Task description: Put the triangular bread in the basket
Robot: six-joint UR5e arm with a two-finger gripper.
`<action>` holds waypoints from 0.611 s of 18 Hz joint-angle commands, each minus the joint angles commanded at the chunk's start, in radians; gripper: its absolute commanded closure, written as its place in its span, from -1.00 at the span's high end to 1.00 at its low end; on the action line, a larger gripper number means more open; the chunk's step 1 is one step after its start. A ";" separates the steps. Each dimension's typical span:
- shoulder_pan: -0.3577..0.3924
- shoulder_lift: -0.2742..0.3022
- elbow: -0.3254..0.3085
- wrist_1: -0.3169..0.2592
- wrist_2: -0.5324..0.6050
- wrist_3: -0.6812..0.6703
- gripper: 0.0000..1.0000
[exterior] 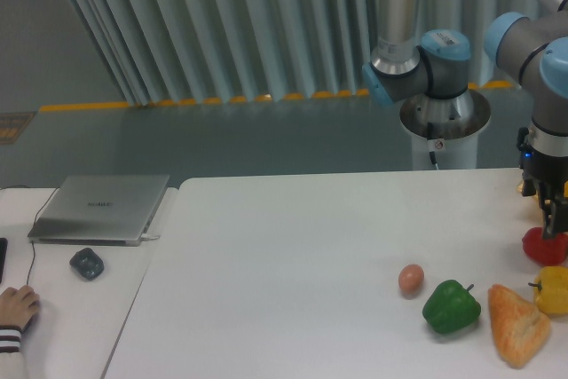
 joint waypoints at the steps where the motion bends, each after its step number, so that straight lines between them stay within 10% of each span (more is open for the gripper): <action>1: 0.000 0.002 0.003 0.000 -0.012 -0.054 1.00; 11: -0.018 -0.011 -0.003 0.064 -0.040 -0.338 1.00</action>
